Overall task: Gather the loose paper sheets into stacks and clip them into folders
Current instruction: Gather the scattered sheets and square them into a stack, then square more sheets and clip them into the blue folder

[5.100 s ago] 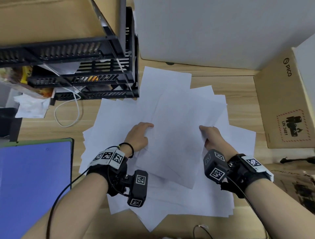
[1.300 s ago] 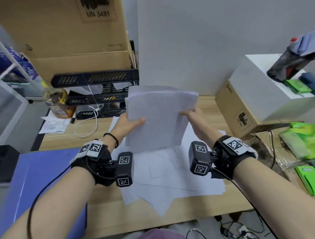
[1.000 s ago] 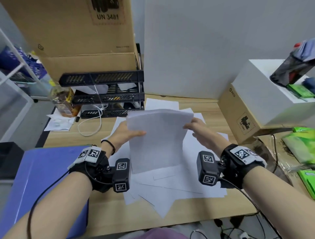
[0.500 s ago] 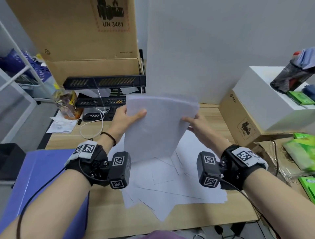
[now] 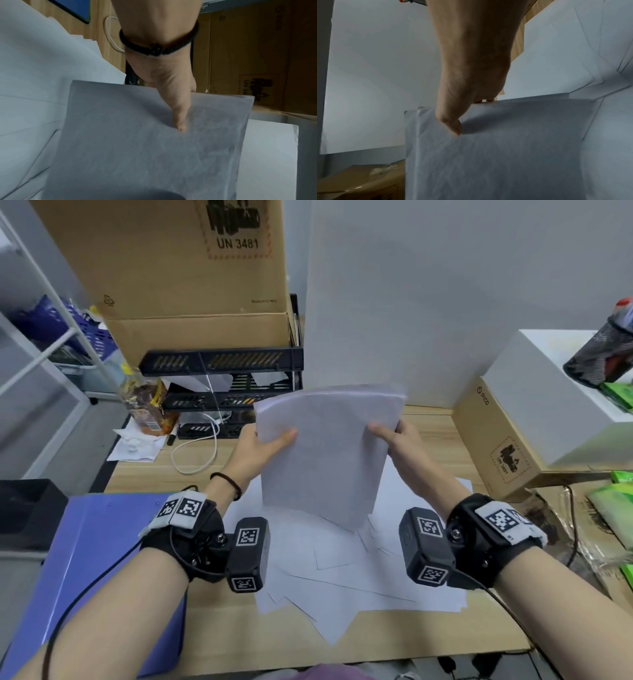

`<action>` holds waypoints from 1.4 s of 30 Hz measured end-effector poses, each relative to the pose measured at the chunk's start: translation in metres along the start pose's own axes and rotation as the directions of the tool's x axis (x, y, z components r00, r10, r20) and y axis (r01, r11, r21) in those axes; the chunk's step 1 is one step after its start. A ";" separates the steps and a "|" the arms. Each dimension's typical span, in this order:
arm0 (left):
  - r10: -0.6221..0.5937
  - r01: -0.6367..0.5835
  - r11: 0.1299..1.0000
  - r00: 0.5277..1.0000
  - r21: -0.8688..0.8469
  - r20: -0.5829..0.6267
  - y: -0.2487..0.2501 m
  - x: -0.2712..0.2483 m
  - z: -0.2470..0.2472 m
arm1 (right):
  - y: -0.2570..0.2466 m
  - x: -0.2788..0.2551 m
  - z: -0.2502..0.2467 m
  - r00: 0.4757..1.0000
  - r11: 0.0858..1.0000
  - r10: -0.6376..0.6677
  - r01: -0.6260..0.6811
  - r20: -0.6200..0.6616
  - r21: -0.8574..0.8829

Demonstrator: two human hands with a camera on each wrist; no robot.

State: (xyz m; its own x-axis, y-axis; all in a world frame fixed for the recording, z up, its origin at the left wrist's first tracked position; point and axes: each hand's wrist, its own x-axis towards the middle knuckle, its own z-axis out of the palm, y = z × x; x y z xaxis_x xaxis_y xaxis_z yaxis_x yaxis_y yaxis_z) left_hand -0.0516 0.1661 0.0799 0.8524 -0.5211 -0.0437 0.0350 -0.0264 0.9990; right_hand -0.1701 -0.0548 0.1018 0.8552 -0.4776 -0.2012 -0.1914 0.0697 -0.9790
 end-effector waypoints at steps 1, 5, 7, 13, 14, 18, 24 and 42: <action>-0.020 0.020 1.000 1.000 -0.002 0.004 -0.003 -0.002 0.000 | 0.003 -0.003 -0.003 1.000 1.000 0.004 -0.004 0.026 -0.011; -0.168 0.159 0.983 0.981 0.088 0.097 -0.041 -0.016 -0.003 | 0.037 -0.015 -0.010 0.989 0.986 0.103 -0.089 0.102 -0.138; -0.219 0.206 0.972 0.970 0.115 0.110 -0.055 -0.022 -0.004 | 0.052 -0.019 -0.012 0.977 0.971 0.174 -0.149 0.125 -0.188; -0.317 0.277 0.935 0.933 0.223 0.170 -0.076 -0.027 -0.004 | 0.074 -0.026 -0.015 0.928 0.916 0.321 -0.254 0.187 -0.311; -0.312 0.278 0.936 0.939 0.215 0.144 -0.075 -0.025 -0.003 | 0.074 -0.024 -0.016 0.933 0.920 0.310 -0.247 0.182 -0.304; -0.314 0.289 0.938 0.942 0.189 0.117 -0.063 -0.015 0.004 | 0.063 -0.013 -0.018 0.965 0.952 0.234 -0.202 0.120 -0.232; -0.465 0.448 0.885 0.863 0.128 0.197 -0.073 -0.013 0.013 | 0.075 -0.004 -0.026 0.944 0.938 0.307 -0.279 0.118 -0.204; -0.518 0.524 0.849 0.851 0.064 -0.090 -0.098 -0.073 -0.062 | 0.116 0.018 0.055 0.628 0.788 0.604 -0.564 0.491 -0.248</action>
State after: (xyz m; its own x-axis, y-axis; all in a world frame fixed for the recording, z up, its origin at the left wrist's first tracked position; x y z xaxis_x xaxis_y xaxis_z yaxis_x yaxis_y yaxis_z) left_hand -0.0851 0.2593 -0.0143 0.7542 -0.3524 -0.5540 0.4426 -0.3504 0.8254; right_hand -0.1506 -0.0070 -0.0172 0.6580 0.1720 -0.7331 -0.7523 0.1074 -0.6500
